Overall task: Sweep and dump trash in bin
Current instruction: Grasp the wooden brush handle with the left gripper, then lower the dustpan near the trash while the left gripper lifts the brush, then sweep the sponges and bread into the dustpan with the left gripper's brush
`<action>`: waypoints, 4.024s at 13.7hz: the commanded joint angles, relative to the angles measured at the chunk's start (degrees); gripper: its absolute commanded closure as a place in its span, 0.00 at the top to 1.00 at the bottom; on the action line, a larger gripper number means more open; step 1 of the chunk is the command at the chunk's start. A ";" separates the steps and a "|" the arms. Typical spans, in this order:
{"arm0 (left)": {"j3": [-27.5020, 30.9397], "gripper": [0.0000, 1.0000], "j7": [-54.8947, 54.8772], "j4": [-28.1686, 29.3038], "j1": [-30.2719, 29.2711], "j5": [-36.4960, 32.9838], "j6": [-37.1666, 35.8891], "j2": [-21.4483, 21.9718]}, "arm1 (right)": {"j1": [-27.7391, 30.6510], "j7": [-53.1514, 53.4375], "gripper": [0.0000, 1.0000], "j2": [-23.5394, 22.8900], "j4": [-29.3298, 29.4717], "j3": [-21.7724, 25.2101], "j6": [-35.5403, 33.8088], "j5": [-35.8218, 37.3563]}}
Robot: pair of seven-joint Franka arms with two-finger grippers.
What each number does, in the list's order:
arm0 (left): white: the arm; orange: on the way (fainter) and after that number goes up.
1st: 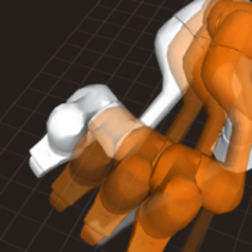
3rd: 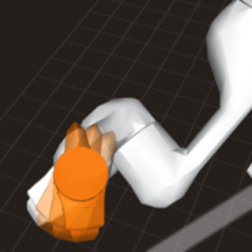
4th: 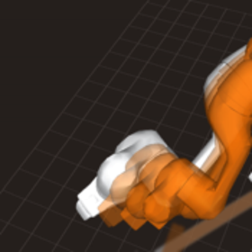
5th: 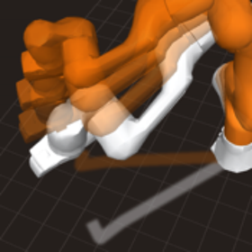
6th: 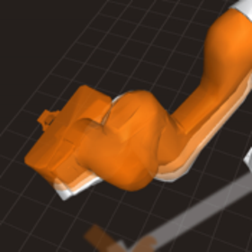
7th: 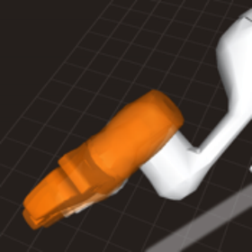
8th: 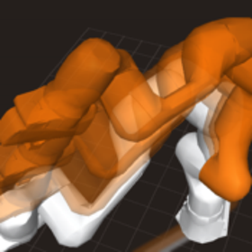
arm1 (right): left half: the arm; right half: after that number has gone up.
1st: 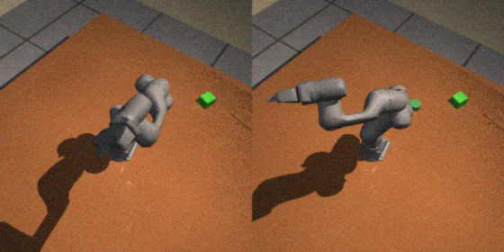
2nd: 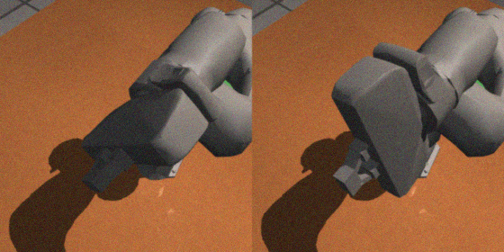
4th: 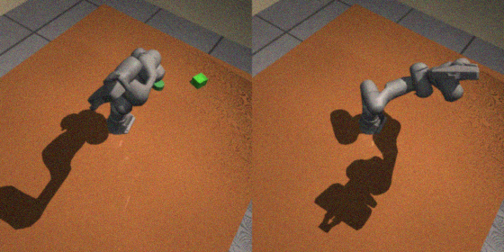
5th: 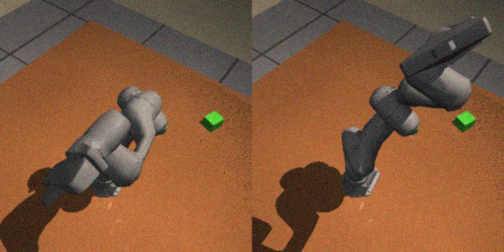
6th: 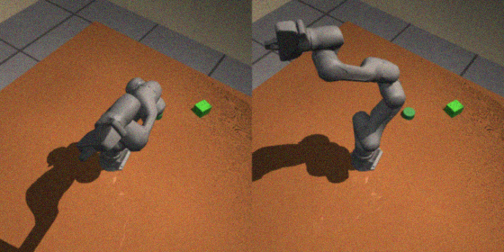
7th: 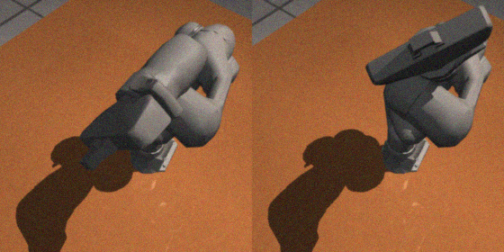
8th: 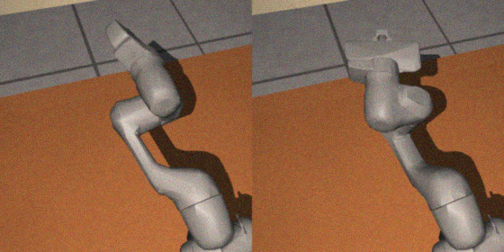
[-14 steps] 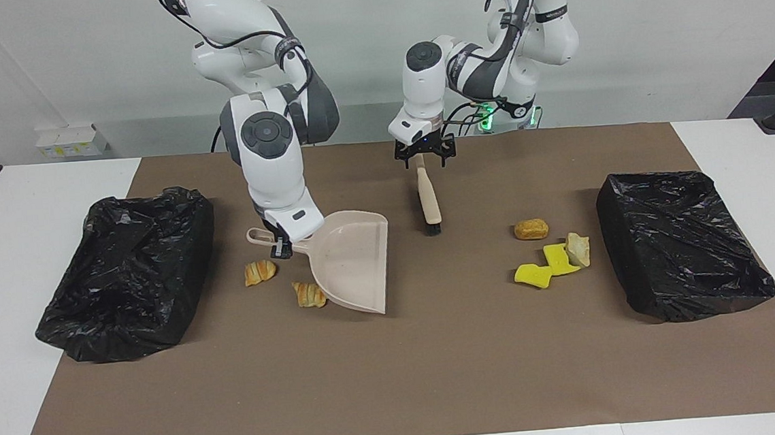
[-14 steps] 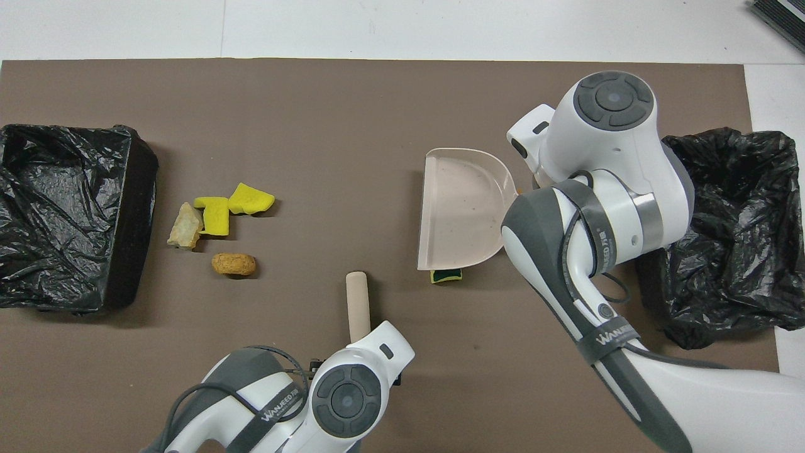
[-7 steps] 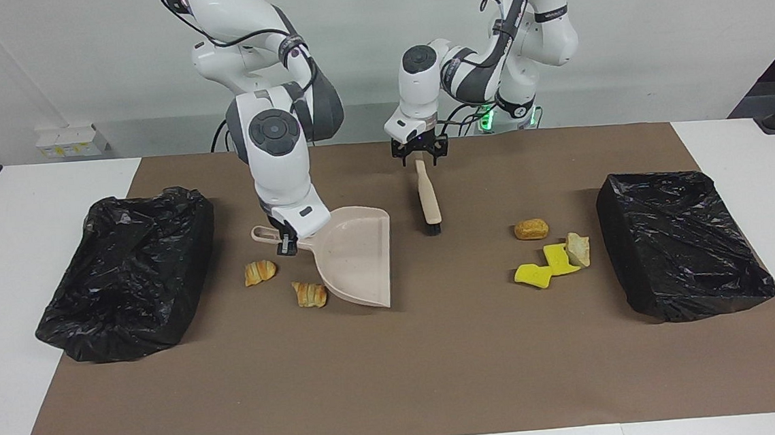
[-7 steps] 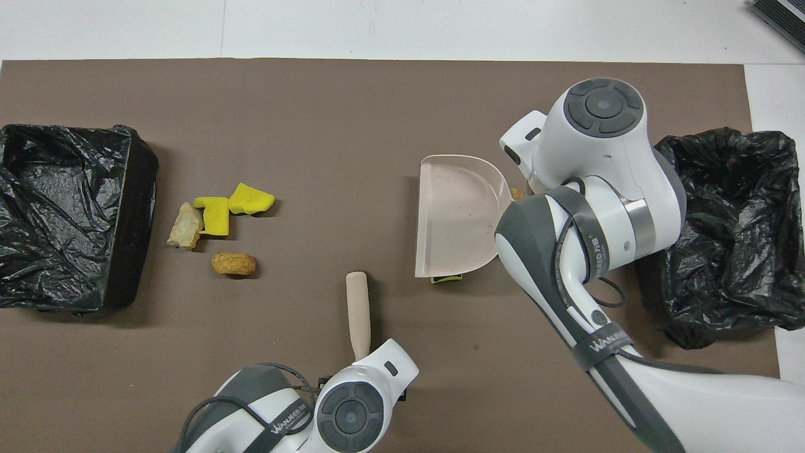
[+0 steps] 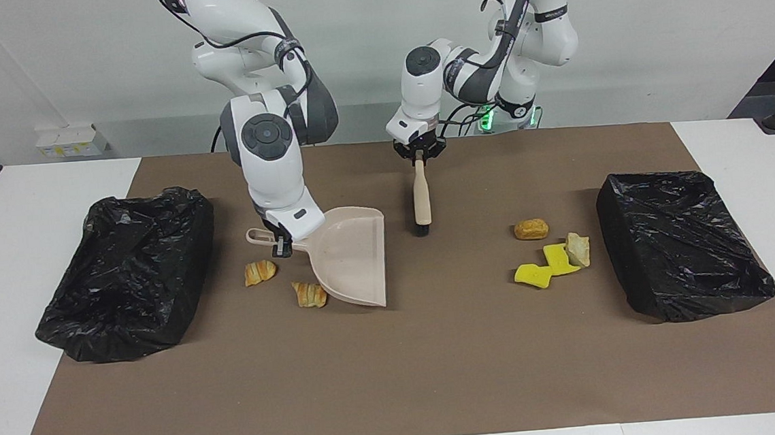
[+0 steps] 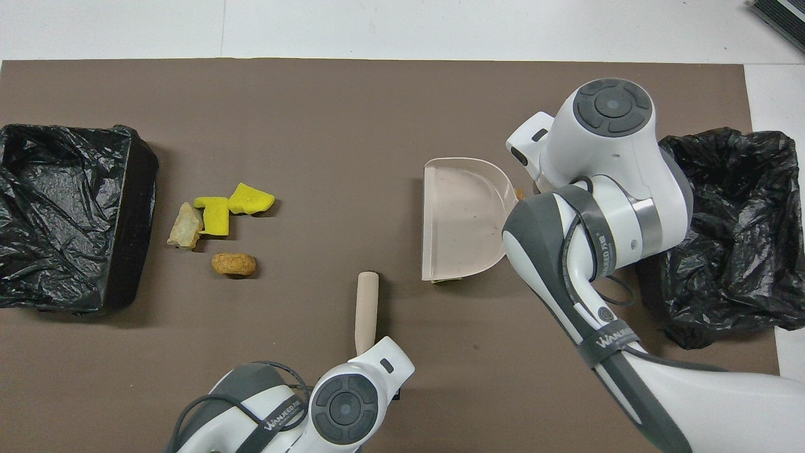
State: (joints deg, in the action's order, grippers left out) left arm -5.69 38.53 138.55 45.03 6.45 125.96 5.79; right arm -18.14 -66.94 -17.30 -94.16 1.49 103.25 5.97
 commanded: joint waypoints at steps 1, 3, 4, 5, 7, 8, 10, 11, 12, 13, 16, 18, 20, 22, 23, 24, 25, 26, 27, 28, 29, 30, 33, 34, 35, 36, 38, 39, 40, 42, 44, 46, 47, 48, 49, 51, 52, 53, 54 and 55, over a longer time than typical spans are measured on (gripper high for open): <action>0.59 0.00 -3.10 -2.75 -3.97 0.94 -7.99 2.99 | -0.31 -1.70 0.00 2.53 -2.69 -0.35 1.16 0.36; 0.59 0.00 -8.00 -3.64 -8.61 0.94 -12.55 7.02 | -2.06 -1.70 0.00 2.63 -4.62 -0.35 2.04 0.80; 0.68 0.00 -9.94 -3.73 -10.47 0.94 -16.67 9.91 | -3.90 -1.53 0.00 2.71 -6.02 -0.35 3.53 1.58; 0.77 0.00 -12.22 -4.16 -13.44 0.50 -20.11 12.12 | -5.23 -1.01 0.00 2.71 -6.81 -0.35 4.50 1.94; 0.86 0.00 -16.10 -5.83 -19.86 -2.12 -24.08 13.11 | -8.12 0.83 0.00 2.36 -8.48 -0.26 6.87 2.20; 0.77 0.00 -17.24 -6.45 -23.20 -4.49 -24.18 12.58 | -9.36 2.93 0.00 2.02 -8.49 -0.35 7.14 3.25; 0.86 0.00 -21.80 -6.72 -30.83 -6.09 -22.52 11.36 | -11.56 7.51 0.00 0.96 -8.49 -0.35 8.72 3.88; 0.77 0.00 -24.70 -7.41 -35.05 -6.53 -22.08 10.65 | -12.61 9.00 0.00 0.43 -8.49 -0.35 9.16 3.88; 0.77 0.00 -26.99 -7.68 -38.05 -8.19 -21.38 9.77 | -13.40 10.50 0.00 0.17 -8.49 -0.35 9.95 3.88; 0.77 0.00 -27.53 -7.94 -40.61 -8.90 -20.68 9.50 | -13.85 11.73 0.00 -0.18 -8.49 -0.35 10.13 3.88; 0.77 0.00 -27.71 -7.95 -45.02 -8.91 -17.25 8.36 | -14.64 13.32 0.00 -0.54 -8.58 -0.35 10.40 3.96; 0.77 0.00 -27.28 -7.77 -45.38 -8.99 -16.46 5.22 | -14.64 13.33 0.00 -0.45 -8.67 -0.35 10.57 4.23; 0.68 0.00 -27.19 -6.64 -44.59 -8.99 -12.78 2.48 | -14.73 13.41 0.00 -0.36 -8.84 -0.35 11.36 7.20; 0.51 0.00 -27.36 -5.66 -44.59 -9.08 -10.83 1.51 | -14.73 13.41 0.00 -0.27 -9.98 -0.35 13.46 8.27; 0.50 0.00 -28.06 -5.58 -44.50 -9.00 -10.30 1.42 | -14.64 13.41 0.00 -0.10 -10.25 -0.35 13.73 8.27; 0.33 0.00 -28.50 -5.23 -44.06 -8.73 -8.64 1.33 | -14.73 13.50 0.00 -0.01 -10.51 -0.35 13.74 8.18; 0.33 0.00 -30.07 -4.79 -41.88 -7.86 -6.89 1.33 | -14.64 13.94 0.00 -0.01 -10.69 -0.35 13.82 8.18; 0.33 0.00 -31.05 -4.52 -40.47 -6.11 -6.61 1.33 | -14.64 14.38 0.00 -0.01 -10.69 -0.43 13.82 8.18; 0.24 0.00 -32.01 -4.43 -39.32 -4.01 -6.43 1.33 | -14.64 14.38 0.00 -0.01 -10.69 -0.44 13.82 8.18; 0.24 0.00 -33.41 -4.52 -37.49 -1.81 -6.43 1.33 | -14.64 14.38 0.00 -0.01 -10.69 -0.44 13.82 8.18; 0.24 0.00 -34.04 -4.69 -35.64 0.04 -6.43 1.33 | -14.64 14.38 0.00 -0.01 -10.69 -0.44 13.82 8.10; 0.24 0.00 -34.04 -5.04 -33.45 1.28 -6.60 1.33 | -14.64 14.38 0.00 -0.01 -10.69 -0.44 13.82 8.10; -0.02 0.00 -32.03 -6.88 -30.87 3.05 -8.44 3.42 | -14.64 14.38 0.00 -0.01 -10.69 -0.44 13.82 7.83; 0.24 0.00 -32.20 -8.02 -31.40 3.05 -10.89 4.83 | -14.56 14.38 0.00 -0.01 -10.69 -0.44 13.82 7.74; 0.59 0.00 -32.63 -9.95 -31.84 3.05 -13.00 4.93 | -14.56 14.38 0.00 -0.01 -10.78 -0.44 13.82 7.74; 0.68 0.00 -32.29 -11.36 -33.15 2.87 -13.63 4.15 | -14.56 14.38 0.00 -0.01 -10.69 -0.44 13.82 7.74; 0.68 0.00 -32.11 -10.85 -37.53 2.34 -13.02 4.05 | -14.56 14.38 0.00 -0.01 -10.69 -0.44 13.82 7.57; 0.68 0.00 -32.72 -10.85 -40.34 2.08 -12.41 3.53 | -14.47 14.38 0.00 -0.10 -10.78 -0.44 13.82 7.57; 0.59 0.00 -32.72 -11.11 -41.24 0.43 -9.71 1.44 | -14.47 14.38 0.00 -0.10 -10.69 -0.44 13.82 7.48; 0.59 0.00 -32.38 -10.76 -40.98 -2.40 -5.91 -2.95 | -14.38 14.38 0.00 -0.10 -10.78 -0.44 13.82 7.48; 0.51 0.00 -32.29 -10.06 -40.02 -2.49 -5.20 -4.12 | -14.38 14.38 0.00 -0.10 -10.78 -0.44 13.91 7.48; 0.50 0.00 -29.58 -6.04 -35.21 -2.49 -4.07 -3.95 | -14.29 14.38 0.00 -0.10 -10.78 -0.44 13.91 7.48; 0.42 0.00 -26.60 -4.54 -32.83 -2.49 -2.14 -3.68 | -14.29 14.38 0.00 -0.10 -10.78 -0.44 13.91 7.48; 0.24 0.00 -25.35 -4.52 -31.07 -2.40 -1.60 -3.59 | -14.29 14.38 0.00 -0.10 -10.78 -0.44 13.91 7.48; 0.24 0.00 -25.34 -4.52 -29.22 -2.05 -1.16 -3.51 | -14.29 14.38 0.00 -0.10 -10.69 -0.44 13.91 7.39; 0.07 0.00 -25.00 -4.34 -25.80 -0.74 -1.16 -3.24 | -14.29 14.38 0.00 -0.10 -10.78 -0.44 13.91 7.39; 0.07 0.00 -24.90 -4.34 -23.69 0.92 -0.98 -3.07 | -14.29 14.38 0.00 -0.10 -10.78 -0.44 13.91 7.39; 0.07 0.00 -24.90 -4.34 -21.84 2.68 -0.81 -2.89 | -14.29 14.38 0.00 -0.10 -10.78 -0.44 13.91 7.39; -0.02 0.00 -24.90 -4.34 -20.00 4.09 -0.81 -2.89 | -14.29 14.38 0.00 -0.10 -10.78 -0.44 13.91 7.39; -0.11 0.00 -24.90 -4.34 -17.98 5.84 -0.63 -2.46 | -14.29 14.38 0.00 -0.10 -10.78 -0.44 13.91 7.39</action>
State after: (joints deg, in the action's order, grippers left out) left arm -6.37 13.26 132.44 23.49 9.62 123.97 1.05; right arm -32.80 -54.89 -17.73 -103.77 1.33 115.37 12.58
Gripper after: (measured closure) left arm 0.736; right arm 0.683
